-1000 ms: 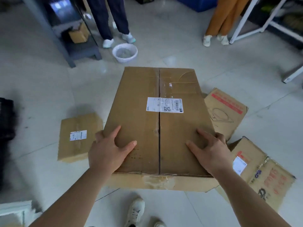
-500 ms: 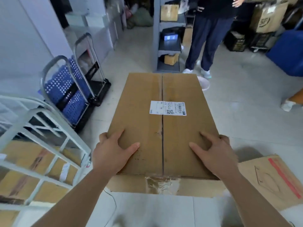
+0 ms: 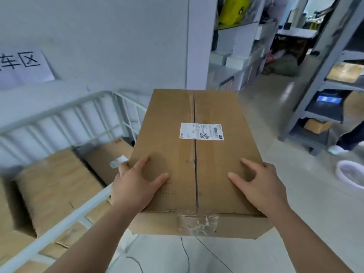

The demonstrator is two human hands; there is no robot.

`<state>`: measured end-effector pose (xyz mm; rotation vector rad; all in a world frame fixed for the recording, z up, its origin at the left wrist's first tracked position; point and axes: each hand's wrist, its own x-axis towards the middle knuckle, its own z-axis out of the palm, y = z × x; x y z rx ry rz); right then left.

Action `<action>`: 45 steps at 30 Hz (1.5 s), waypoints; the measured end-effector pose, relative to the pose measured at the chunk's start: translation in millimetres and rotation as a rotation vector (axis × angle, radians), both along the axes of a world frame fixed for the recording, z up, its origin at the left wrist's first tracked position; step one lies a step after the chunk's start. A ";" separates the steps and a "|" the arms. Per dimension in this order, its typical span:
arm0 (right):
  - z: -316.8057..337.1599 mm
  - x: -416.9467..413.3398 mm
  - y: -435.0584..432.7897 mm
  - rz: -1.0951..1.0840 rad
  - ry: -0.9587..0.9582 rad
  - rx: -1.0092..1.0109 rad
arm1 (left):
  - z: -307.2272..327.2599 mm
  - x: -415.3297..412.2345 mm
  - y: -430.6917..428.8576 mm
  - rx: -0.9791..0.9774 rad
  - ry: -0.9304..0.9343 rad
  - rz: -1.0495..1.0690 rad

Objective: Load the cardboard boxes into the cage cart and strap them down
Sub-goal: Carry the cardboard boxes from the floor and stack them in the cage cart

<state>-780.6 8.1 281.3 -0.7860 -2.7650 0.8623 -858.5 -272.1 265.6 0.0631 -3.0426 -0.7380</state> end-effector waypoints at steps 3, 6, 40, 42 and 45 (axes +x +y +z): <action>9.6 -47.8 -48.7 0.088 0.015 0.008 | 10.8 -21.7 -55.2 0.000 0.002 0.094; 15.5 -94.3 -91.6 0.175 0.024 0.002 | 15.9 -42.6 -102.5 -0.002 0.007 0.186; -77.4 -574.9 -241.1 0.822 -0.318 0.071 | -89.2 -345.0 -213.0 0.037 -0.302 0.787; -91.5 -587.3 -245.0 0.803 -0.348 0.087 | -103.5 -357.9 -216.8 0.044 -0.356 0.764; -118.4 -605.4 -248.2 0.779 -0.387 0.113 | -127.2 -379.1 -223.9 0.058 -0.406 0.743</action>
